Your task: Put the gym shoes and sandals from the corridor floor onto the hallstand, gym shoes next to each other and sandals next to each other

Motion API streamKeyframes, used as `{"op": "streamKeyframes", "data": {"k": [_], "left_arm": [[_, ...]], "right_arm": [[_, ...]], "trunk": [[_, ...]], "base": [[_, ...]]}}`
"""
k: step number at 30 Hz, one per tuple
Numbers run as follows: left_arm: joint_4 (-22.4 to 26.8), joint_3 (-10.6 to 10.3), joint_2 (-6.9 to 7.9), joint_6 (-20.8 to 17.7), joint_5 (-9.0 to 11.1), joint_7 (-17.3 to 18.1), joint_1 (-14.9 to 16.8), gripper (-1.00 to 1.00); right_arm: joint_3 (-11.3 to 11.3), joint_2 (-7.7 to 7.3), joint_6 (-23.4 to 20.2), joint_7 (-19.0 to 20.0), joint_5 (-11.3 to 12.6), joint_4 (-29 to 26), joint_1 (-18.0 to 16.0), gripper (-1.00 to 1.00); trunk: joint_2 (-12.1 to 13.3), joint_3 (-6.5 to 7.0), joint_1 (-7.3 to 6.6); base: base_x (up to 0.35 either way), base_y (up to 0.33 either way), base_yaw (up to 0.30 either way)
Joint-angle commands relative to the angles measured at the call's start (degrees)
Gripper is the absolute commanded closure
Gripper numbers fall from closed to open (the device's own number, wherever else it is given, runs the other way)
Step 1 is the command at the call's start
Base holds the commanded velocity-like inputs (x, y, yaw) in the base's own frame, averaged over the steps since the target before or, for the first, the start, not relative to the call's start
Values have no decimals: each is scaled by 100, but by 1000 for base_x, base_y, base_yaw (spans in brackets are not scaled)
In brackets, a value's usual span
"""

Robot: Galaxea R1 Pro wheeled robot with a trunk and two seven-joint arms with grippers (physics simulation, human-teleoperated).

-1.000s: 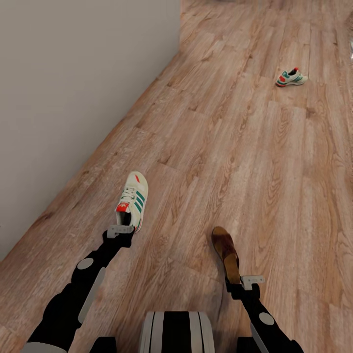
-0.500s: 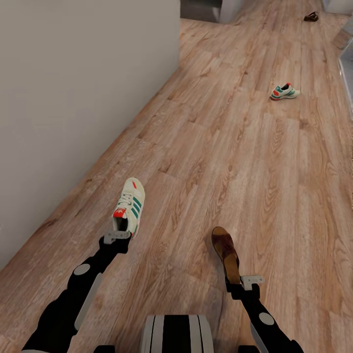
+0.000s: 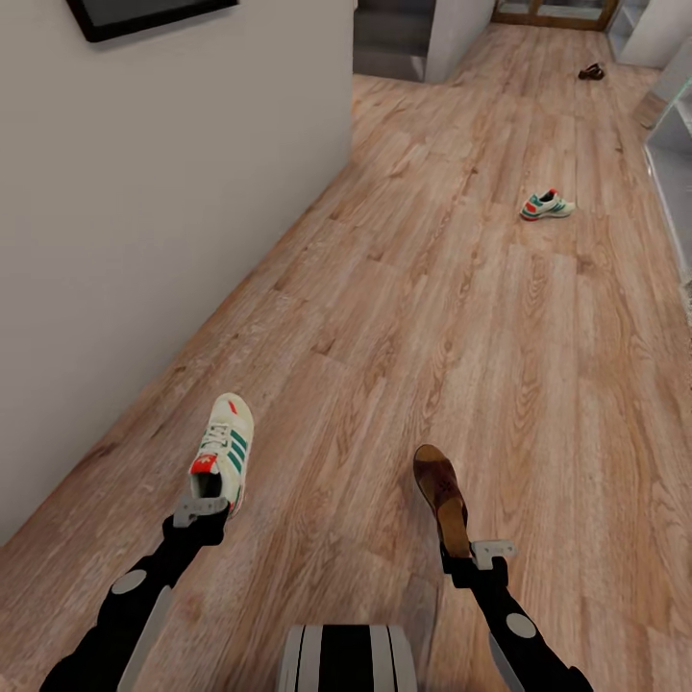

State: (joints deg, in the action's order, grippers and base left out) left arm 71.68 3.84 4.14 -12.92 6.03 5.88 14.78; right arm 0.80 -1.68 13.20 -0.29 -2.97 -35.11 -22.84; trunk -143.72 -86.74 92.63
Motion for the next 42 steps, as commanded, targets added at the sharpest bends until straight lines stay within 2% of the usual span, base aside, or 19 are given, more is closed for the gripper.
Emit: {"op": "streamKeyframes", "data": {"k": [1,5,10,15,23,30,37,42], "left_arm": [[-67,58,-1,-36,63,30,-64,100],[-244,130,-1,127,54,20,-216,100],[-601,284,0,772,41,12,-375,100],[-921,359,3,1039,58,5,-406,100],[-1087,399,7,1115,73,1,-418,100],[-1165,636,0,1124,81,34,-423,100],[-1177,702,-14,1125,51,45,-423,100],[-1267,716,-9,1141,29,26,-430,100]], "right_arm": [[8,1,14,3,-11,4,-1,100],[10,-6,19,3,-16,14,0,100],[16,-40,70,27,-22,20,6,100],[14,-56,92,48,-36,21,9,100],[16,-60,104,32,-34,18,11,100],[17,-53,104,13,-21,13,15,100],[19,-61,112,9,-20,-8,14,100],[25,-133,115,6,-25,-27,15,100]], "trunk": [[0,20,-3],[6,109,-14],[12,219,-26],[19,330,-39],[30,507,-60],[39,663,-78],[49,858,-96],[249,990,-206]], "base": [[0,0,0],[0,0,0],[0,0,0],[0,0,0],[0,0,0],[0,0,0],[0,0,0],[0,0,0]]}}
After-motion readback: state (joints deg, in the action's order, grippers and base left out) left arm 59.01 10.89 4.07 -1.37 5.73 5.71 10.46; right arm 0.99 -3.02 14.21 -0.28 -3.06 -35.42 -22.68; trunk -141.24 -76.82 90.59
